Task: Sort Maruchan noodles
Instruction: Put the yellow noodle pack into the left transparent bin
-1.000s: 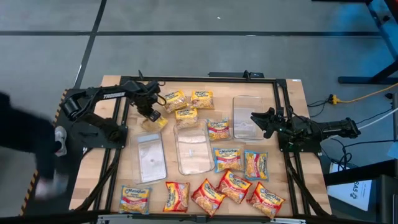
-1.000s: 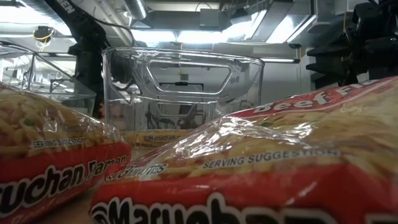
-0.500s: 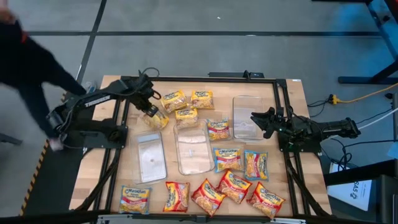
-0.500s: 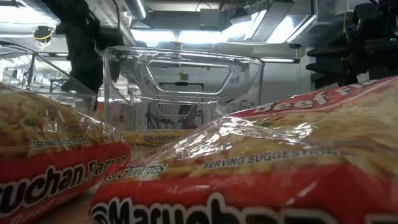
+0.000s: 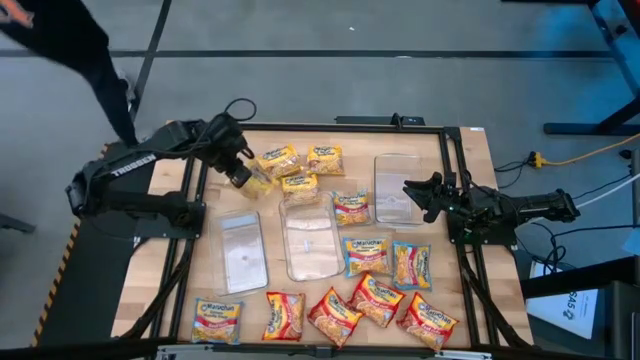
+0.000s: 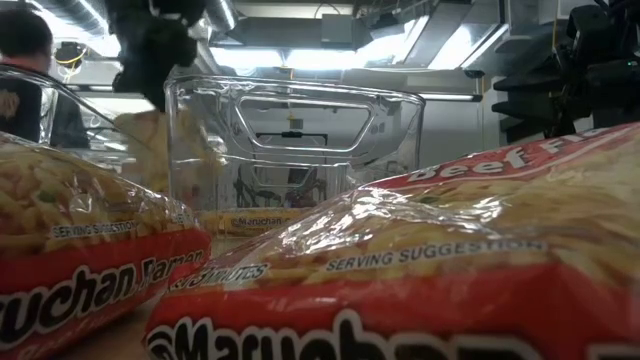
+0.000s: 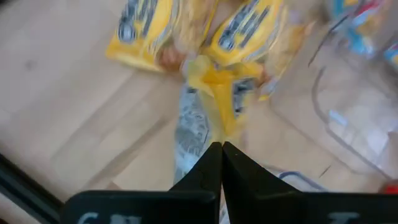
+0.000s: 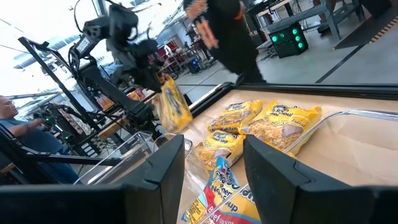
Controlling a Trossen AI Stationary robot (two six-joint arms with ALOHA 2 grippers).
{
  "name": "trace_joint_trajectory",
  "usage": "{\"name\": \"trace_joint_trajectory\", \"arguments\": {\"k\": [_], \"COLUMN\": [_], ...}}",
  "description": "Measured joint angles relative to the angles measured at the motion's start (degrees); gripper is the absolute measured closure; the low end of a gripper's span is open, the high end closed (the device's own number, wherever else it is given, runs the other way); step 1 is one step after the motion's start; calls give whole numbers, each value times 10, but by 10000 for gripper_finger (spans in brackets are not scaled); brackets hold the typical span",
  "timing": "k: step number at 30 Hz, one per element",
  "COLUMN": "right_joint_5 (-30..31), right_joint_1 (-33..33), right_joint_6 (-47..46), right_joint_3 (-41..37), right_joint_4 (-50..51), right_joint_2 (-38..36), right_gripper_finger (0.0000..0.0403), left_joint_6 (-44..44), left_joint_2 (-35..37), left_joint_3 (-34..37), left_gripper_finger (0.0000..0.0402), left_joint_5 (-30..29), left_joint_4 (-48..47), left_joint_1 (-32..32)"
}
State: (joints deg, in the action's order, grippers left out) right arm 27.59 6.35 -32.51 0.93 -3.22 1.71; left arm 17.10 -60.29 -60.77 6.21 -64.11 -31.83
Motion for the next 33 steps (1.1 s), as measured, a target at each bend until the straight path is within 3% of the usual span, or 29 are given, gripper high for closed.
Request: {"name": "trace_joint_trajectory", "arguments": {"k": [5, 16, 33], "right_joint_5": [0, -1, -2], "right_joint_1": [0, 0, 0], "right_joint_6": [0, 0, 0], "right_joint_3": [0, 0, 0], "right_joint_4": [0, 0, 0], "right_joint_2": [0, 0, 0], "right_gripper_finger": [242, 242, 242], "left_joint_6": [34, 144, 286], "left_joint_2": [0, 0, -36], "left_joint_3": [-58, -148, -156], "left_gripper_finger": [401, 401, 401], "left_joint_5": [-12, -22, -56], "left_joint_4": [-10, -135, -145], "left_joint_1": [40, 152, 305]}}
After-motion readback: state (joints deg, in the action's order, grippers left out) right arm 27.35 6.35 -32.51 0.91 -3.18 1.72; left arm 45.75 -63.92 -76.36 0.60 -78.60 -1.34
